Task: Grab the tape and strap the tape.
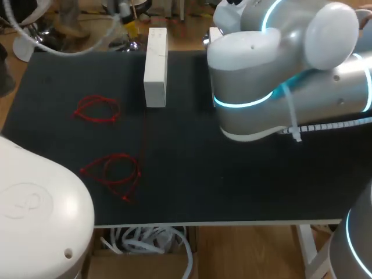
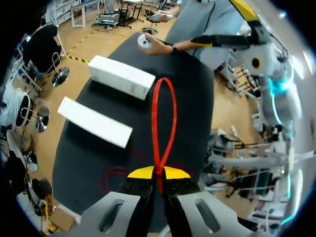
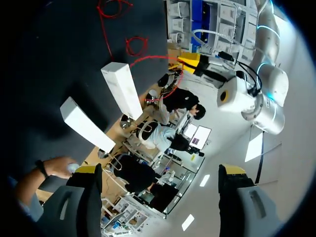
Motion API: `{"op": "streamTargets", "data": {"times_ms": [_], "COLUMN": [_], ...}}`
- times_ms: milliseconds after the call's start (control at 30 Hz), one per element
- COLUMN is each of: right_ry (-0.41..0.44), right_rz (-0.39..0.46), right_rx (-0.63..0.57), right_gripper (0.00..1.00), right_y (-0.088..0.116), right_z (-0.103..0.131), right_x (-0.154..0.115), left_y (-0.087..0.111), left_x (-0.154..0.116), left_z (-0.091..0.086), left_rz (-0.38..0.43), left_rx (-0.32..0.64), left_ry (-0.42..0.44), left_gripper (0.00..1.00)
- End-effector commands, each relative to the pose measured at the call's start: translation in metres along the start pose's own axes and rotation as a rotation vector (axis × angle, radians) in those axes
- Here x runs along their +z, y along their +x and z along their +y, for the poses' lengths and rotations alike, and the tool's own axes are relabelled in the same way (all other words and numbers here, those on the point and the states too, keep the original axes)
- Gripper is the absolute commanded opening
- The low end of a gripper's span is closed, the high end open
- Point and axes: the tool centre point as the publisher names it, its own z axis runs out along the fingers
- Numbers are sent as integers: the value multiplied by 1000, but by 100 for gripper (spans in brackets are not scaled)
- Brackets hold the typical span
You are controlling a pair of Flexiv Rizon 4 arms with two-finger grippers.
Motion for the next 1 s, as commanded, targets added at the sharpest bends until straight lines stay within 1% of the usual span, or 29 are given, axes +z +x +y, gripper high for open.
{"op": "streamTargets", "data": {"times_ms": [33, 67, 100, 133, 167, 200, 300, 333, 367, 400, 433, 1000], "right_ry": [-94, -94, -94, -94, -94, -94, -94, -94, -94, -94, -94, -94], "right_rz": [9, 9, 9, 9, 9, 9, 9, 9, 9, 9, 9, 9], "right_rx": [-3, -3, -3, -3, -3, -3, -3, -3, -3, -3, -3, -3], "right_gripper": [100, 100, 100, 100, 100, 100, 100, 100, 100, 100, 100, 100], "right_y": [-2, -2, -2, -2, -2, -2, -2, -2, -2, -2, -2, -2], "right_z": [-4, -4, -4, -4, -4, -4, -4, -4, -4, -4, -4, -4], "right_x": [-2, -2, -2, -2, -2, -2, -2, -2, -2, -2, -2, -2], "left_y": [-21, -26, -31, -35, -41, -45, -55, -57, -58, -58, -58, -58], "left_x": [-21, -22, -24, -25, -25, -27, -29, -28, -28, -28, -28, -28], "left_z": [46, 54, 62, 70, 77, 84, 101, 105, 109, 109, 109, 109], "left_rz": [41, 37, 9, 14, 0, -20, -36, -17, -21, -21, -21, -21], "left_rx": [15, 17, 24, 16, 16, 17, 0, -8, -1, -1, -1, -1], "left_ry": [-29, -44, -41, -49, -61, -56, -63, -64, -59, -59, -59, -59], "left_gripper": [0, 0, 0, 0, 0, 0, 0, 0, 0, 33, 100, 100]}}
